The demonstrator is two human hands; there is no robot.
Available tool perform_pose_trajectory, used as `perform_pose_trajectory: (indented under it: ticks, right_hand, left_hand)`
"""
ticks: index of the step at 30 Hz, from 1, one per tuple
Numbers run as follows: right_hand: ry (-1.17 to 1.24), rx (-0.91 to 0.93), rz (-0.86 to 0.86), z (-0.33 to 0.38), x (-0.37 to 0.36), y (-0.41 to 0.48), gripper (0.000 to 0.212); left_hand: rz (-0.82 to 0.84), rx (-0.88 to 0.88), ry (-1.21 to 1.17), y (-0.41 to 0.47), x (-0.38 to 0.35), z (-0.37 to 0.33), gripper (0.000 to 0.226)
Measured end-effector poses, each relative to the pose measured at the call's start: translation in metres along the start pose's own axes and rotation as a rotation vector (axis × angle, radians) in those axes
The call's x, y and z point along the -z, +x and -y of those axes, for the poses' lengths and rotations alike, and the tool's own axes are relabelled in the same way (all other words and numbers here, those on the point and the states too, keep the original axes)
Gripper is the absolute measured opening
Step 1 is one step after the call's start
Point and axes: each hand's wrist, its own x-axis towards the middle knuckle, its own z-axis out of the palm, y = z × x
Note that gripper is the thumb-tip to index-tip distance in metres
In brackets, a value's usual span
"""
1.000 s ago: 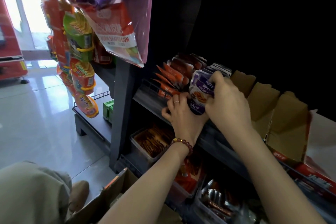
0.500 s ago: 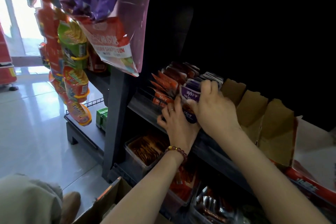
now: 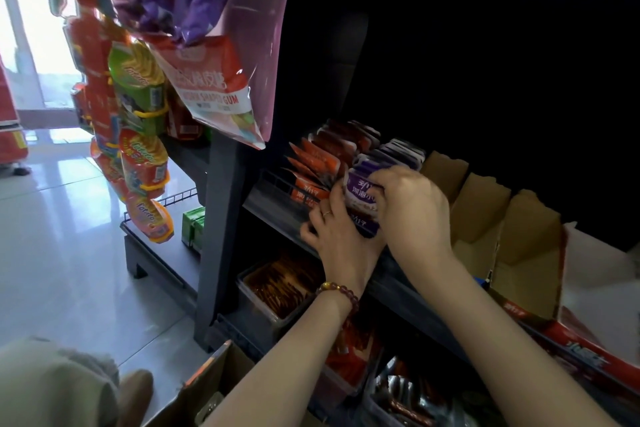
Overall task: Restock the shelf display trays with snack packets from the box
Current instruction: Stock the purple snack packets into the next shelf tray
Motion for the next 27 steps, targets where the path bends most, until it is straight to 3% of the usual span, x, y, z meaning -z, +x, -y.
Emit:
perform_pose_trajectory:
  ticks: [17, 20, 27]
  right_hand:
    - [-0.152, -0.015, 0.078, 0.001, 0.009, -0.015, 0.041]
    - [-0.049, -0.098, 0.114, 0.008, 0.013, -0.013, 0.035]
    - [0.21, -0.291, 0.335, -0.007, 0.023, 0.006, 0.028]
  left_hand:
    - [0.001, -0.01, 0.028, 0.002, 0.001, 0.0, 0.089]
    - [0.03, -0.019, 0.038, 0.002, 0.001, 0.002, 0.082]
    - [0.023, -0.049, 0.081, 0.003, -0.002, 0.006, 0.099]
